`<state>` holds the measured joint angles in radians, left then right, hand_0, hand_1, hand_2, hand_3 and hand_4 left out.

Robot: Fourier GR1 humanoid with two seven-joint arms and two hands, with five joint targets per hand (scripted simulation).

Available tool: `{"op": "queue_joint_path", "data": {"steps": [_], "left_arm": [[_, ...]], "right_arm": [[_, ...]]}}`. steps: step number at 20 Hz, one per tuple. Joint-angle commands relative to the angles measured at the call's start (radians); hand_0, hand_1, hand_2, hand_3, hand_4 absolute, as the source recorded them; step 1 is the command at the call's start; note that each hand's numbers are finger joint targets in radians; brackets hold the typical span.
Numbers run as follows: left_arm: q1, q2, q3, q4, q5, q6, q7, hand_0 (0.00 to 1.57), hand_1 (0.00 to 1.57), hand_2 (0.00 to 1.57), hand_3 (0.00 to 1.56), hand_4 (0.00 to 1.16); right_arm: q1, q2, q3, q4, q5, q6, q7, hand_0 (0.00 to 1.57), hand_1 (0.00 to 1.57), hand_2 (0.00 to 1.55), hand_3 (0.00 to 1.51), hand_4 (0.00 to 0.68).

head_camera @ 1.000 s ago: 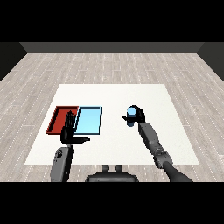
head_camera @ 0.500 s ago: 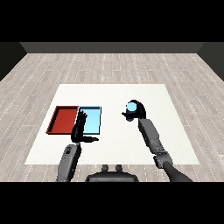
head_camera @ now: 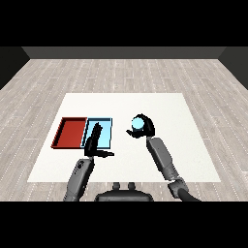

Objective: Pick the blue can and put it in the blue box

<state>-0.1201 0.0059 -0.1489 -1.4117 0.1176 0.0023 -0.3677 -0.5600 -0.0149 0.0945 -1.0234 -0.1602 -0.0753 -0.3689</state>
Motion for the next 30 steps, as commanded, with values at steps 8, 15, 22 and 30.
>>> {"op": "queue_joint_path", "data": {"steps": [8,15,22,30], "left_arm": [[-0.164,-0.006,-0.144,0.183,0.046,0.159,-0.025,0.0,0.0,0.0,0.0,0.0],[-0.153,-0.006,-0.21,0.246,0.094,0.188,-0.065,0.0,0.0,0.0,0.0,0.0],[-0.314,-0.006,-0.203,0.362,0.155,0.209,-0.016,0.0,0.0,0.0,0.0,0.0],[-0.301,-0.006,-0.378,0.358,0.238,0.345,-0.033,0.0,0.0,0.0,0.0,0.0]], "right_arm": [[0.091,0.015,0.131,-0.18,0.02,-0.085,0.073,1.42,1.42,1.44,1.41,0.661],[0.058,0.015,0.199,-0.147,-0.031,-0.125,0.039,1.4,1.4,1.45,1.41,0.662],[0.031,0.015,0.196,-0.23,-0.016,-0.138,0.106,1.4,1.4,1.44,1.4,0.679],[0.093,0.015,0.253,-0.33,-0.002,-0.124,0.154,1.39,1.39,1.44,1.4,0.659]]}}
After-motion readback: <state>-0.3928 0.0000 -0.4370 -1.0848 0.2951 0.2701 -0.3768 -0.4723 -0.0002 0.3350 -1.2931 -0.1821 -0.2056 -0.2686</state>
